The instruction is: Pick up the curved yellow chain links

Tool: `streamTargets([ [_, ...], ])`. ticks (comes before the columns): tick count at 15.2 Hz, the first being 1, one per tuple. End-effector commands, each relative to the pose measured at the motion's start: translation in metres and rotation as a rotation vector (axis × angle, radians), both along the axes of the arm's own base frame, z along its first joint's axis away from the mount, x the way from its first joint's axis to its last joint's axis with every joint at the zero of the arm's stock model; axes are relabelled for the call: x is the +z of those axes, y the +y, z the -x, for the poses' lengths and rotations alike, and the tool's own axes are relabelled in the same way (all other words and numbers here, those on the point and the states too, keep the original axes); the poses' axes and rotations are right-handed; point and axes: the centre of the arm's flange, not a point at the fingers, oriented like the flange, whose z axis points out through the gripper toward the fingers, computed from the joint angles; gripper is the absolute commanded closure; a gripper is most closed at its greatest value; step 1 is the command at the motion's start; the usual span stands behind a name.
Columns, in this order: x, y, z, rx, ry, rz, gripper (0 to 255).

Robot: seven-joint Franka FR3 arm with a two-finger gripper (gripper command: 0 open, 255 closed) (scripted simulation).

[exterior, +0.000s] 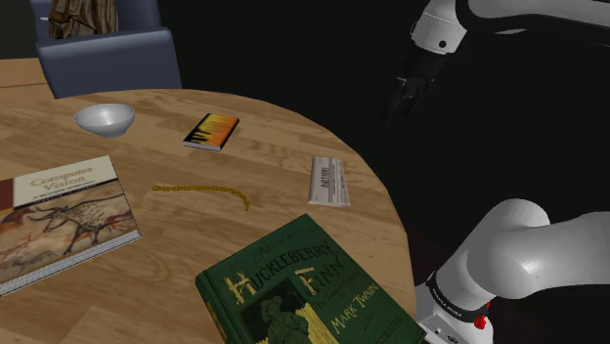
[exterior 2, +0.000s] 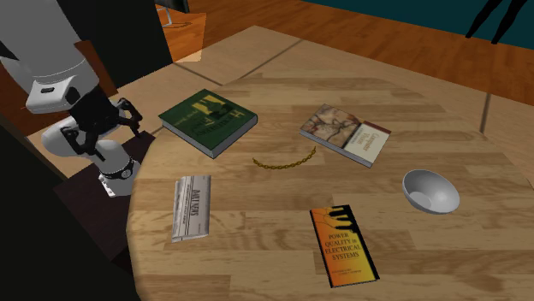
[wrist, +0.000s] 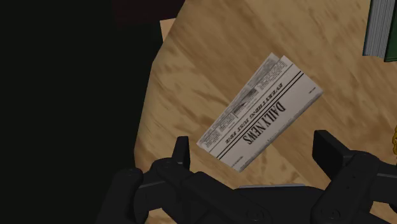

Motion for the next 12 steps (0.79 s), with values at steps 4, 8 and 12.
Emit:
streamTargets([
  [4,-0.015,0.017,-0.034,0.067,0.012,-0.001,0],
  [8,-0.036,0.044,-0.076,0.157,0.027,-0.002,0],
  [12,-0.057,0.074,-0.116,0.247,0.043,-0.003,0],
])
